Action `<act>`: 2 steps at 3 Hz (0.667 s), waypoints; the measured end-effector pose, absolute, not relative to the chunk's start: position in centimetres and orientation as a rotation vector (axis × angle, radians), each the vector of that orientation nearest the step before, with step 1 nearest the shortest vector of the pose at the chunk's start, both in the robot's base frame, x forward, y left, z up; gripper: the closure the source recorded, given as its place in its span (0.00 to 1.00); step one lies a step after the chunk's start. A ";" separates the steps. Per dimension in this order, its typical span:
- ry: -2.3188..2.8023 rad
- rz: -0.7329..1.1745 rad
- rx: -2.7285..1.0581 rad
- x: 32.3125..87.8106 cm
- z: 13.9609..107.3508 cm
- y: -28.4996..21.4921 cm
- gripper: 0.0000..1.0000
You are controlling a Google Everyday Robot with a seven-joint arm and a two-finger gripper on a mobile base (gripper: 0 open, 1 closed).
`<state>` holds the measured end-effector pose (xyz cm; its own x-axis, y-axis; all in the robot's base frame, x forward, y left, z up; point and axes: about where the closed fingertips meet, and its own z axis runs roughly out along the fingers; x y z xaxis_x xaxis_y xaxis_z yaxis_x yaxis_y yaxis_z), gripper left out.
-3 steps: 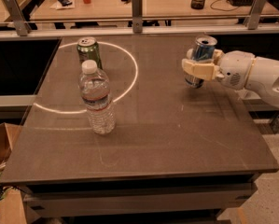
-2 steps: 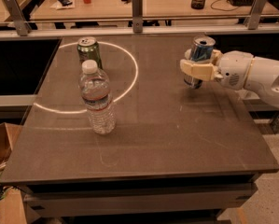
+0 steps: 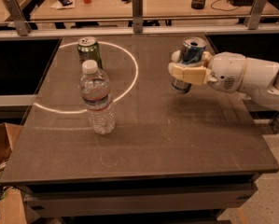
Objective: Move redbull can near water bottle
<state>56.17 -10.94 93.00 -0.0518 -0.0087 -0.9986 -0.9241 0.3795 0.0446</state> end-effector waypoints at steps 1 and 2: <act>1.360 1.033 -1.013 53.0 93.5 -8.3 1.00; 1.295 1.086 -1.109 50.1 93.0 -6.0 1.00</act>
Offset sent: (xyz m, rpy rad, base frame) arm -0.0948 0.0715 -0.0104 -0.0150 -0.0898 0.3536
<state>50.12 -6.01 93.01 -0.0037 -0.0210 -0.9998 -0.9881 0.1537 0.0004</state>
